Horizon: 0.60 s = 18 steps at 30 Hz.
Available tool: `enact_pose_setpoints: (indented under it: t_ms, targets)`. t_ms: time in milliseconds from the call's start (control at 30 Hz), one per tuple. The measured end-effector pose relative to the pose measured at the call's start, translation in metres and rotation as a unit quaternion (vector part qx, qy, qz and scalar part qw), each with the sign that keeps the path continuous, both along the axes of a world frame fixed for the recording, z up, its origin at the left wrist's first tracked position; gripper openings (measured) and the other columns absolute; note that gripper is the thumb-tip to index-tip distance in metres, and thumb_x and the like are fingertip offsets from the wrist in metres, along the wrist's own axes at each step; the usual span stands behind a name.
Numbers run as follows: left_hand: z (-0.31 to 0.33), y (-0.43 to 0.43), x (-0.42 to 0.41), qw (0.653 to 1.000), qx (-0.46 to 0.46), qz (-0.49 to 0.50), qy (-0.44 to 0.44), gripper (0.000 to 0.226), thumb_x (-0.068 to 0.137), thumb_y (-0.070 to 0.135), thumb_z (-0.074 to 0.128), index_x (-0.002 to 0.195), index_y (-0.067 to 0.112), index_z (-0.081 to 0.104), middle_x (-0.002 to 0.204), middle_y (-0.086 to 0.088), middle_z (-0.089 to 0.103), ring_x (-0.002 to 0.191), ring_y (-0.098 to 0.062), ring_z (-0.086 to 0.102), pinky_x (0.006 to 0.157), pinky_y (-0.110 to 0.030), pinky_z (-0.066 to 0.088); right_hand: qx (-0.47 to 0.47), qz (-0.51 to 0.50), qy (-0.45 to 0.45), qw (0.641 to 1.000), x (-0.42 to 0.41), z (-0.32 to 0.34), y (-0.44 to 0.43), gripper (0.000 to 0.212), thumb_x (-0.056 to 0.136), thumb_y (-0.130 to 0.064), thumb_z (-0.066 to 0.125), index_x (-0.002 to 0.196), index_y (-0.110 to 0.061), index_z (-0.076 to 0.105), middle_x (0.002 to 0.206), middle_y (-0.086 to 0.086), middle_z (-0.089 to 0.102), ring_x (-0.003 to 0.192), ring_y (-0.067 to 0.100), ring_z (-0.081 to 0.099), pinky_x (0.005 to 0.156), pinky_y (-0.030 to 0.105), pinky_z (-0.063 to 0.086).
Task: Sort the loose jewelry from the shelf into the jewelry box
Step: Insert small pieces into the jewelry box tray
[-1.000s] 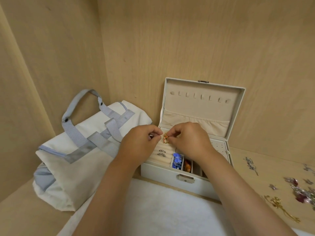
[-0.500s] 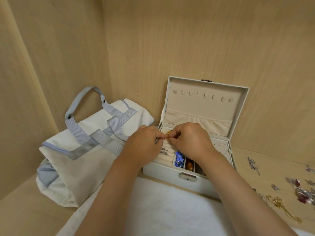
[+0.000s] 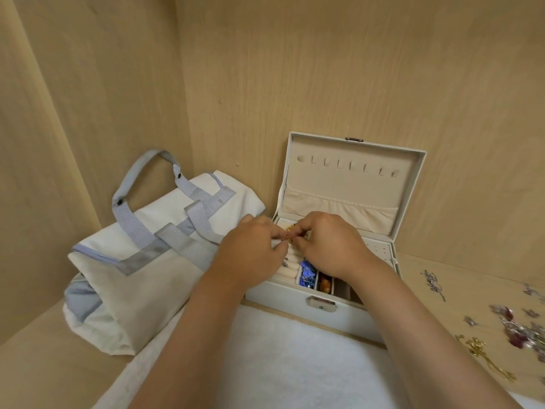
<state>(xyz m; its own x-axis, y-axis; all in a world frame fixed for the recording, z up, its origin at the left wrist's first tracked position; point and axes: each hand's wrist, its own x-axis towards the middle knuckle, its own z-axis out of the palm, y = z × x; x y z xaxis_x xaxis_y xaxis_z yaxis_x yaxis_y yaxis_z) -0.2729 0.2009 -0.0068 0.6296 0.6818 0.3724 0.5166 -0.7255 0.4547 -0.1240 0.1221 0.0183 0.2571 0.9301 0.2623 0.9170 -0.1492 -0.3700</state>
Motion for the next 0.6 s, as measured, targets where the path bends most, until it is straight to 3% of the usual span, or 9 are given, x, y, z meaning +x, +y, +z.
enact_pose_setpoints:
  t_ms: [133, 267, 400, 500, 600]
  targets:
    - [0.008, -0.01, 0.003, 0.996, 0.046, 0.015, -0.075, 0.026, 0.097, 0.035, 0.055, 0.116, 0.029, 0.07, 0.101, 0.014, 0.058, 0.105, -0.011, 0.049, 0.086, -0.031, 0.047, 0.052, 0.0, 0.042, 0.998, 0.01, 0.015, -0.017, 0.015, 0.092, -0.027, 0.063, 0.099, -0.034, 0.074, 0.105, -0.017, 0.067, 0.095, 0.004, 0.06, 0.085, 0.03, 0.05]
    - [0.016, -0.036, 0.014, 0.992, 0.036, -0.042, -0.115, 0.021, 0.095, 0.037, 0.055, 0.11, 0.034, 0.069, 0.095, 0.019, 0.058, 0.097, -0.004, 0.05, 0.086, -0.028, 0.047, 0.085, -0.013, 0.064, 0.994, 0.038, 0.033, -0.055, 0.013, 0.091, -0.028, 0.066, 0.097, -0.036, 0.074, 0.099, -0.022, 0.067, 0.07, -0.012, 0.052, 0.074, 0.021, 0.041]
    - [0.026, -0.075, 0.042, 0.985, 0.006, -0.117, -0.128, 0.015, 0.094, 0.035, 0.058, 0.103, 0.035, 0.07, 0.096, 0.018, 0.061, 0.096, -0.006, 0.055, 0.087, -0.03, 0.048, 0.104, -0.04, 0.08, 0.991, 0.072, 0.039, -0.106, 0.015, 0.092, -0.021, 0.066, 0.097, -0.033, 0.074, 0.091, -0.02, 0.067, 0.063, -0.02, 0.052, 0.064, 0.013, 0.036]
    - [0.034, -0.104, 0.074, 0.984, 0.02, -0.164, -0.074, 0.012, 0.092, 0.031, 0.061, 0.097, 0.035, 0.072, 0.093, 0.017, 0.062, 0.096, -0.006, 0.05, 0.087, -0.032, 0.046, 0.041, -0.046, 0.078, 0.995, 0.094, 0.035, -0.14, 0.013, 0.091, -0.019, 0.067, 0.096, -0.028, 0.075, 0.094, -0.015, 0.07, 0.06, -0.018, 0.053, 0.059, 0.007, 0.034]
    - [0.032, -0.126, 0.105, 0.976, 0.038, -0.211, -0.023, 0.013, 0.091, 0.027, 0.062, 0.096, 0.03, 0.075, 0.094, 0.011, 0.064, 0.097, -0.011, 0.051, 0.087, -0.035, 0.047, -0.059, -0.038, 0.054, 0.996, 0.11, 0.025, -0.166, 0.016, 0.089, -0.018, 0.067, 0.089, -0.033, 0.075, 0.093, -0.015, 0.072, 0.066, -0.009, 0.061, 0.066, 0.01, 0.045]
